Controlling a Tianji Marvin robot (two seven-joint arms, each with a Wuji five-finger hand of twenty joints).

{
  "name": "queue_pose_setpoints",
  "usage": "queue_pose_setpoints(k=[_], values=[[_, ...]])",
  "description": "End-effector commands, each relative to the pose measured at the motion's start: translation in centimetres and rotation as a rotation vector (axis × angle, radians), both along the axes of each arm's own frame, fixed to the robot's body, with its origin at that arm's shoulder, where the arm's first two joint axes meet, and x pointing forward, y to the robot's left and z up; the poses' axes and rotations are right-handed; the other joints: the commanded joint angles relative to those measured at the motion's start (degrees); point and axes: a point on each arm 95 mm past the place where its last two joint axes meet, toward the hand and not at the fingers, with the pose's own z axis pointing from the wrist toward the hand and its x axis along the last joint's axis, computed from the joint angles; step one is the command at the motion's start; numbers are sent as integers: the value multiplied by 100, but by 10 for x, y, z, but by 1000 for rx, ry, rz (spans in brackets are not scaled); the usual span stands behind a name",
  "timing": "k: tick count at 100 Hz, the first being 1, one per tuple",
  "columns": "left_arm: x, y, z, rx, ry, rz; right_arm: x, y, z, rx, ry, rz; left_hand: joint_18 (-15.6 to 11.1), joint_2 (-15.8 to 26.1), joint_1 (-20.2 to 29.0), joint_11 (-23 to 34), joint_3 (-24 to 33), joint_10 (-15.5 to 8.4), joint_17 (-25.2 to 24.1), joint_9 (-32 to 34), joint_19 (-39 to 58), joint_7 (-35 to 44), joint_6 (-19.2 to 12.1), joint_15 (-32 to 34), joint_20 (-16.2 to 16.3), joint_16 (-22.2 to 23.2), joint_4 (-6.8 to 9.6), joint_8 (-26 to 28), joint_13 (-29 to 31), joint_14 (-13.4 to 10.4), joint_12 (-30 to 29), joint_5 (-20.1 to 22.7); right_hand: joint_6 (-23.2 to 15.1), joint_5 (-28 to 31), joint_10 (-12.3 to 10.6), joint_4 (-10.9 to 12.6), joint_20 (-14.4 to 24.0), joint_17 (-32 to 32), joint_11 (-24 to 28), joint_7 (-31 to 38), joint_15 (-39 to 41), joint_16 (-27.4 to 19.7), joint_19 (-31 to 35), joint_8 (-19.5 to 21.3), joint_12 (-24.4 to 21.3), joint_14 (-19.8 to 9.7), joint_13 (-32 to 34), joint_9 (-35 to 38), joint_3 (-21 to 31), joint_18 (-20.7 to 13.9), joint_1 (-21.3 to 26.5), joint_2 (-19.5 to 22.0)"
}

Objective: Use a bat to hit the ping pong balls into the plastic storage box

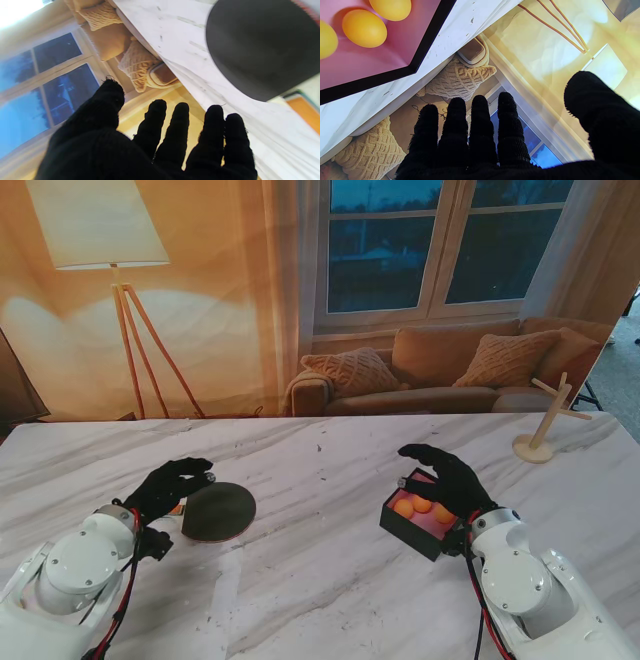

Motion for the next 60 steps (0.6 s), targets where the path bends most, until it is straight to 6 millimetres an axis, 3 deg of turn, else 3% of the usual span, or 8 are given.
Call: queue_pose_setpoints(k=[1,15,18,25,47,60], values=[[3,-16,6,-40,-26,-32,-1,2,-3,3,14,10,-310,29,19,-151,-182,-261,-85,-423,-528,-216,-202,-310,-181,-206,88,-99,-324,-300,-188,-271,12,-97,-115,306,38,-13,10,15,37,13,39,14,18,-3,-140,-252,14,-9,-243,-14],[9,-38,7,-92,-67,-76,0,3,-4,12,12,17,-460,-52,-24,-297,-57,-544,-135,-731,-1599,-412,-362,-833,-144,-555,93,-170,-591,-674,-370,-602,-61,-229,-180,303,36,-15,-12,-20,26,10,40,-1,7,-8,-135,-260,3,73,-241,-17],[11,-42,8,-100,-75,-86,0,3,-5,15,13,19,-489,-91,-74,-300,61,-587,-128,-765,-1916,-435,-384,-894,95,-608,83,-176,-641,-738,-393,-656,-85,-254,-192,303,38,-16,-18,-24,22,10,41,-3,5,1,-135,-263,2,85,-236,-16],[13,-53,7,-117,-96,-110,0,4,-5,21,14,23,-509,-135,-100,-333,142,-685,-180,-865,-2134,-469,-444,-1066,183,-711,100,-184,-698,-873,-421,-756,-181,-333,-224,302,46,-14,-31,-40,14,9,46,-8,-1,8,-134,-261,-11,134,-242,-7],[16,-80,4,-141,-147,-175,0,6,-7,39,2,37,-550,-328,-247,-349,625,-843,-119,-1024,-2768,-514,-551,-1259,490,-859,120,-192,-781,-1068,-499,-945,-544,-545,-310,305,76,-10,-76,-98,-17,11,34,-23,-17,17,-95,-258,-34,213,-230,-15],[18,-91,3,-143,-160,-220,1,7,-8,51,-17,43,-631,-509,-292,-424,960,-939,-6,-1219,-3054,-545,-586,-1311,633,-939,108,-207,-821,-1188,-580,-1028,-568,-736,-335,302,77,11,-95,-171,-21,15,3,-40,-19,15,-54,-263,-19,156,-214,-37]])
